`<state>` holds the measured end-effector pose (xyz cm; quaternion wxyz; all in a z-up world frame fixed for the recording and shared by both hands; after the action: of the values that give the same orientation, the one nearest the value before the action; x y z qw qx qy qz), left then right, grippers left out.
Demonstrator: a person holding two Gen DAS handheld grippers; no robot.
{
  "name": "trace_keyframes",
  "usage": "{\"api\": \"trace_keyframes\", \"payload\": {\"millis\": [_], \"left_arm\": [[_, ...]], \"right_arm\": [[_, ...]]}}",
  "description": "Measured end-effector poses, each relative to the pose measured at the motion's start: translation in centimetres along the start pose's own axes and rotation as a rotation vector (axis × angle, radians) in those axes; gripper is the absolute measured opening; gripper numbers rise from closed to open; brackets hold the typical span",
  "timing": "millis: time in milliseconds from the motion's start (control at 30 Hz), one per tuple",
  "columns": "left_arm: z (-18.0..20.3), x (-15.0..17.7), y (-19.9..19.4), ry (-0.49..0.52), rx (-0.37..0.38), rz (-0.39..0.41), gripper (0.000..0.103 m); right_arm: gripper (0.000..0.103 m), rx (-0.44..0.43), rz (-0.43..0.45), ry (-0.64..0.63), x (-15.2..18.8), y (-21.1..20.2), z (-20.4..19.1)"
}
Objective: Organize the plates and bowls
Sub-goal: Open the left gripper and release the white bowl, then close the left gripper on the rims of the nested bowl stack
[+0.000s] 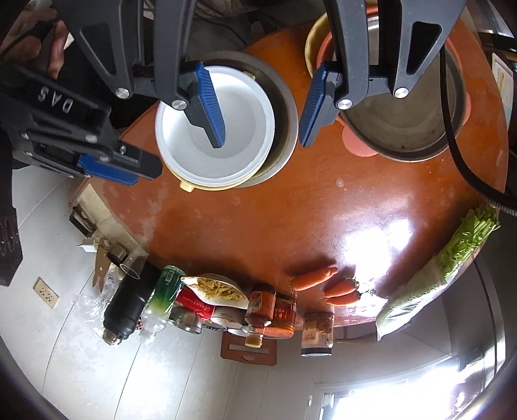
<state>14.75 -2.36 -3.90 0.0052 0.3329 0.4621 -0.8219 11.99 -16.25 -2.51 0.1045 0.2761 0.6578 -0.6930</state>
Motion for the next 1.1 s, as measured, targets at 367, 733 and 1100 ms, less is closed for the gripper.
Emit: {"api": "trace_keyframes", "payload": {"millis": [367, 733, 1100], "left_arm": [[0.5, 3.7, -0.8, 0.011, 0.021, -0.069, 0.047], [-1.1, 2.6, 3.1, 0.014, 0.015, -0.182, 0.047], [-2.9, 1.4, 5.0, -0.027, -0.035, -0.220, 0.047]], "right_arm": [[0.039, -0.078, -0.064, -0.033, 1.7, 0.0, 2.2], [0.039, -0.018, -0.161, -0.044, 2.2, 4.2, 3.2], [0.041, -0.022, -0.176, -0.066, 1.5, 5.0, 3.2]]}}
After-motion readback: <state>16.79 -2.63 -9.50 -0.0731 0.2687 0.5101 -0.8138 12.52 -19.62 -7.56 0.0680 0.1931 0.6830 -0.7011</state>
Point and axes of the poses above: each gripper's, at about its wrist camera, not at the fingertips, and y roughly the way its jaws point, z to its right, x to its underside, the point moved 6 cm from there along y, roughly the way its jaws point, and after that the axes turned 13 degrees about x, right-handed, at the moved point
